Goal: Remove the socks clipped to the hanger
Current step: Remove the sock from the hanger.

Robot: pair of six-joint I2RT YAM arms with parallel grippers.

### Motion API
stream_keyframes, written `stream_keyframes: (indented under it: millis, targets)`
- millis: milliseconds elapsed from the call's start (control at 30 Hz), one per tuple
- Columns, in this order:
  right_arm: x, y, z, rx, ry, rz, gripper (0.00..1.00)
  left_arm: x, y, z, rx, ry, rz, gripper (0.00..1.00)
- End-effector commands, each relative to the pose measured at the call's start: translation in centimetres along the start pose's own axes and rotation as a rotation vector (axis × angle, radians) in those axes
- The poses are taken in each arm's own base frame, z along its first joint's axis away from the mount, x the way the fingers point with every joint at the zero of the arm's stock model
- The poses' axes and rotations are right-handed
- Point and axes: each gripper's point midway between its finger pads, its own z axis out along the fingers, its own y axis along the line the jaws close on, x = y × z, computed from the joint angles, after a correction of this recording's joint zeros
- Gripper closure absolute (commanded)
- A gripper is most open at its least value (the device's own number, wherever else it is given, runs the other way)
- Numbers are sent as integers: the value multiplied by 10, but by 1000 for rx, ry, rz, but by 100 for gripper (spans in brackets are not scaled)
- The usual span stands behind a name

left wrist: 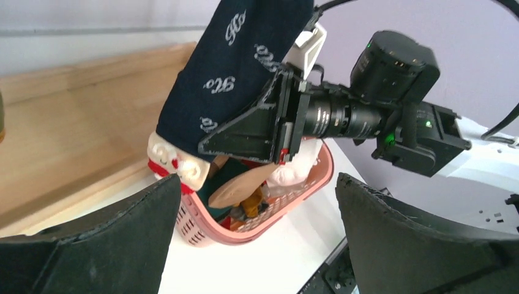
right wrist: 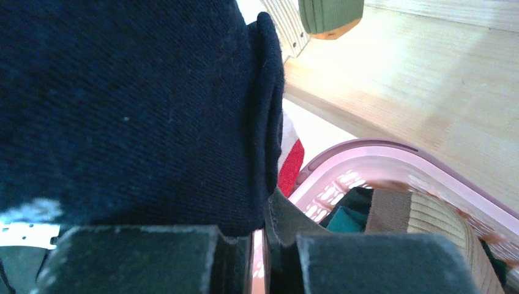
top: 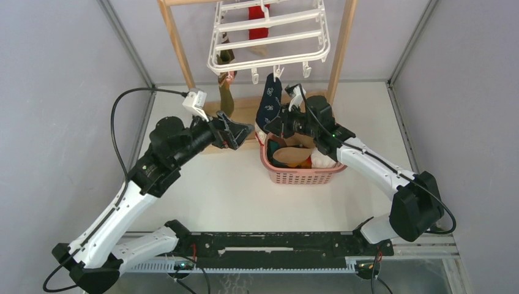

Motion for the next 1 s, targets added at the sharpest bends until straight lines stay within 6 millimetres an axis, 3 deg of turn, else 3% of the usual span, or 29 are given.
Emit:
stream_keyframes:
  millis: [0,300,567,967]
  targets:
    - [-8,7,-3,-14,-30,-29,90,-50,-24,-1,29,-135,84,0]
    - [-4,6,2,-19,-19,-20,90,-69,-50,23,72,-157,150,0]
    - [-1,6,4,-19,-10,-18,90,-88,-51,47,42,-206,214,0]
    - [0,9,3,-27,-4,-18,91,-97,-53,75,27,-255,325,0]
